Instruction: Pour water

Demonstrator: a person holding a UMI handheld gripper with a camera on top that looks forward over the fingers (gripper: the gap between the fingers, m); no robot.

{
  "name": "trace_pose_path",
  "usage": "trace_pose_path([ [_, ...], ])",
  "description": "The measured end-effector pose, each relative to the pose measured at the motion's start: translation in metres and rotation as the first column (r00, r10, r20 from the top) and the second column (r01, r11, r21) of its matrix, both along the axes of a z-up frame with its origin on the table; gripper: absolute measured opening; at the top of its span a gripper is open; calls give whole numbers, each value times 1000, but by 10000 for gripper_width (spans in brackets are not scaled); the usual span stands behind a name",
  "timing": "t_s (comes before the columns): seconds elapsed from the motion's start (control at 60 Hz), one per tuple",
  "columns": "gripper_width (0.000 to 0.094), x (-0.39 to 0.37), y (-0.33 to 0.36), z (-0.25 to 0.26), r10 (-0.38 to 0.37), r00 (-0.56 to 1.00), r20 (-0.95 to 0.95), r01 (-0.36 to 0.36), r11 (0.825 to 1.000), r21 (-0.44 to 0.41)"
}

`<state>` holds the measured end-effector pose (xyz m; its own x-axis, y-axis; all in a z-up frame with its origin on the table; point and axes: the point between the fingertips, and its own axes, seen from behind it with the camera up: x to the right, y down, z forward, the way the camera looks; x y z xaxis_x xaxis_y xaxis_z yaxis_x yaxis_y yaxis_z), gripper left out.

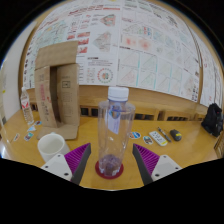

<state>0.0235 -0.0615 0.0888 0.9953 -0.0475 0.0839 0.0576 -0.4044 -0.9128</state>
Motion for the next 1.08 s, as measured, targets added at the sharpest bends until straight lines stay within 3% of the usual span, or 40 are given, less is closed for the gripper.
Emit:
trace_pose_path([
  [0.65, 850, -101, -376, 87, -64, 998, 7, 65, 994, -86],
  [0.867, 851, -108, -435, 99, -76, 997, 33, 79, 994, -79],
  [1.083, 852, -107, -448, 111, -81, 996, 28, 82, 995, -61],
])
